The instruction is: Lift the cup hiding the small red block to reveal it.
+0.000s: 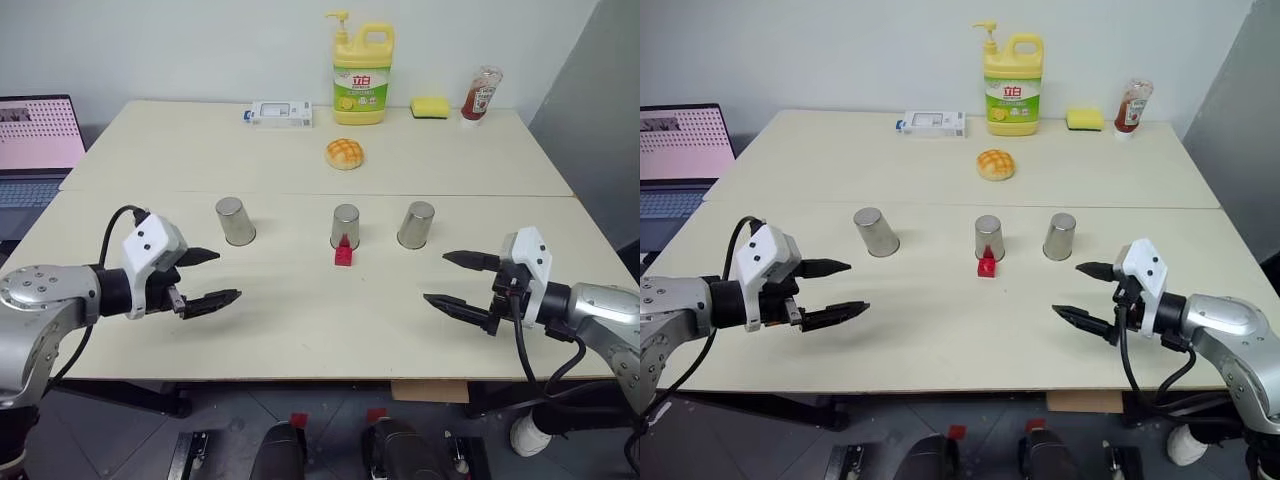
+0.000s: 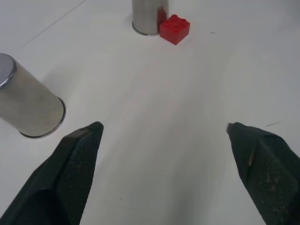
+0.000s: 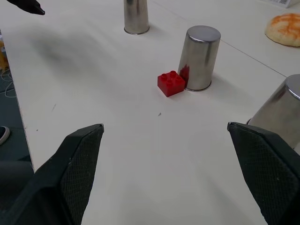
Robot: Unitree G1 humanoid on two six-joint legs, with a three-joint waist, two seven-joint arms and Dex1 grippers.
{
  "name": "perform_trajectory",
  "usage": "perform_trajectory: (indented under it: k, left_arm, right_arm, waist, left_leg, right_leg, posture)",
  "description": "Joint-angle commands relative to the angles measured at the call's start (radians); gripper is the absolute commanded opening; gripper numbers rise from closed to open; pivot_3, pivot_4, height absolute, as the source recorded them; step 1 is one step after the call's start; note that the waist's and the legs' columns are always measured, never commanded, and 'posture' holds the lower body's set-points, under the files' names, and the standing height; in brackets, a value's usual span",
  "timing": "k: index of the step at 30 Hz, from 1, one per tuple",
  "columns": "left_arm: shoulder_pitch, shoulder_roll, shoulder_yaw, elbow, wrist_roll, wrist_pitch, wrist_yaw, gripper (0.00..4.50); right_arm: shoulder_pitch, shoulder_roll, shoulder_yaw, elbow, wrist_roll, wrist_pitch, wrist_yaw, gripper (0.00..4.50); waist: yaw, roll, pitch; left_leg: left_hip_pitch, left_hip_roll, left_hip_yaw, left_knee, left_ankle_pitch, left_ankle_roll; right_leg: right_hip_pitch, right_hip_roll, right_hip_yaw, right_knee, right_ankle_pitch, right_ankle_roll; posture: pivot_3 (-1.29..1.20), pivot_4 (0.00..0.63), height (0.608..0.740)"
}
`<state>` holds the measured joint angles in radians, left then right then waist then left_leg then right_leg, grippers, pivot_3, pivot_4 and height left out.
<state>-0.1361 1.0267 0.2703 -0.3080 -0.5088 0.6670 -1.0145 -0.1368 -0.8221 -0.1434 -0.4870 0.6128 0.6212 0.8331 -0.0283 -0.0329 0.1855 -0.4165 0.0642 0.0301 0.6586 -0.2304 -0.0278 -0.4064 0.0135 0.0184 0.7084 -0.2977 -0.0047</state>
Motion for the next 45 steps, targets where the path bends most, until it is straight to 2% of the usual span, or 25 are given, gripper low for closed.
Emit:
perform_trajectory:
  k: [1, 18, 45]
  left_arm:
    - [-0.03, 0.0, 0.036, -0.013, -0.021, -0.003, 0.01, 4.47]
    - [0.014, 0.004, 0.051, -0.057, -0.01, 0.017, 0.039, 4.47]
    - [0.003, 0.0, 0.029, -0.054, -0.018, 0.013, 0.036, 4.47]
  right_arm:
    - [-0.002, -0.007, -0.033, -0.018, 0.006, -0.017, 0.008, 4.5]
    - [-0.037, -0.009, -0.027, 0.002, 0.004, -0.008, 0.008, 4.5]
    - [-0.004, -0.017, -0.048, -0.025, 0.013, 0.002, 0.002, 4.5]
  waist:
    - [0.0, 0.0, 0.0]
    - [0.0, 0.0, 0.0]
    - [0.0, 0.0, 0.0]
  left_leg:
    - [0.0, 0.0, 0.0, 0.0, 0.0, 0.0]
    - [0.0, 0.0, 0.0, 0.0, 0.0, 0.0]
    - [0.0, 0.0, 0.0, 0.0, 0.0, 0.0]
  right_leg:
    - [0.0, 0.0, 0.0, 0.0, 0.0, 0.0]
    - [0.0, 0.0, 0.0, 0.0, 0.0, 0.0]
    - [0.0, 0.0, 0.0, 0.0, 0.0, 0.0]
  posture:
    - [0.0, 0.15, 0.74]
    - [0.0, 0.15, 0.74]
    - [0.0, 0.15, 0.74]
